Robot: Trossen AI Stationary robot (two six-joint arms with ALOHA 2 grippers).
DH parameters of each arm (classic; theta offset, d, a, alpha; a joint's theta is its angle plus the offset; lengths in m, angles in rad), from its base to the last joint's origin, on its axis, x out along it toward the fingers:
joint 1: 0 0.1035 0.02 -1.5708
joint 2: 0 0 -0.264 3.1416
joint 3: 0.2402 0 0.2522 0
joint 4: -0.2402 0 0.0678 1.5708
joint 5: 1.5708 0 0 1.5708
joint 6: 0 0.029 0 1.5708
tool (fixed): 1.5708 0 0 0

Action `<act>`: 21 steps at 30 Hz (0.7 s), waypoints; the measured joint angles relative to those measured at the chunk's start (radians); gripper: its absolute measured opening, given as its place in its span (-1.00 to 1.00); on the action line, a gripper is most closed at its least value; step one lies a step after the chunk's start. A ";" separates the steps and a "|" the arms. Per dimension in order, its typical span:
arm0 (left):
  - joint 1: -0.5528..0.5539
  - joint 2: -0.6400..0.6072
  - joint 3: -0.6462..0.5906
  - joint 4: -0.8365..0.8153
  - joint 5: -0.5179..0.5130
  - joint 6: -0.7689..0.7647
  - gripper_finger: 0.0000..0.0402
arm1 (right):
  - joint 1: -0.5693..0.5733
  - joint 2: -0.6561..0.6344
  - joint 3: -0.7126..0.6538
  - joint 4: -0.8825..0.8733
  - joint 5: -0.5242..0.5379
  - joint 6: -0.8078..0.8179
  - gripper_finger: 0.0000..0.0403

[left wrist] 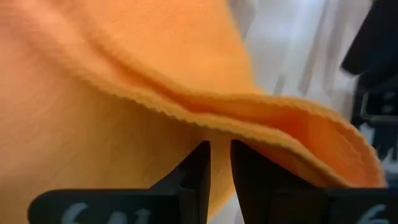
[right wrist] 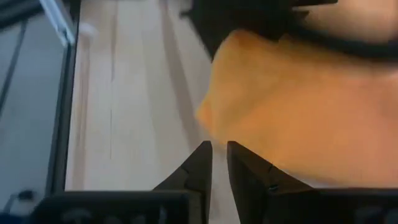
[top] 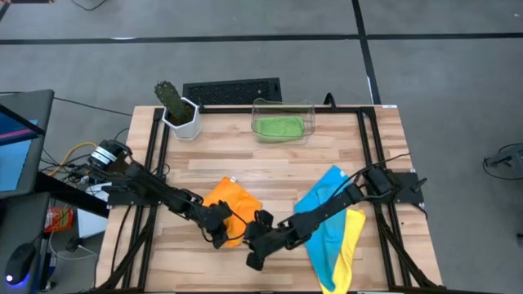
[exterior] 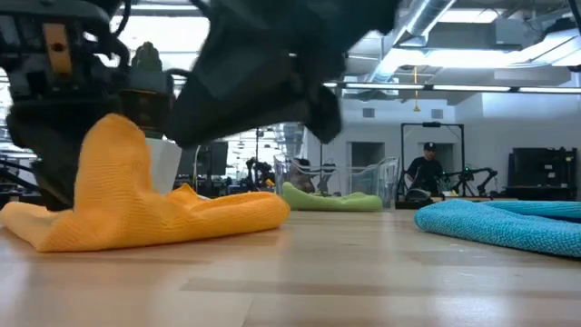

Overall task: Fold microfiber towels
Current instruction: Fold the orange towel

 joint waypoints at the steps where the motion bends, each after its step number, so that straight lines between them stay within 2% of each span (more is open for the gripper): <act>1: 0.000 -0.018 0.000 -0.043 -0.012 0.004 -0.73 | -0.007 0.000 0.000 0.019 0.000 -0.016 -0.63; 6: 0.003 -0.044 0.000 -0.138 -0.073 -0.030 -0.73 | -0.031 0.000 0.001 0.065 -0.001 -0.043 -0.63; 12: 0.022 -0.034 0.004 -0.166 -0.005 0.021 -0.73 | -0.016 0.005 0.001 0.073 -0.002 -0.042 -0.63; 16: 0.030 -0.100 -0.001 -0.283 -0.037 0.022 -0.73 | 0.000 0.041 -0.001 0.099 -0.018 -0.019 -0.68; 21: 0.030 -0.134 0.000 -0.322 -0.066 -0.002 -0.73 | -0.002 0.092 0.047 0.124 -0.027 -0.020 -0.77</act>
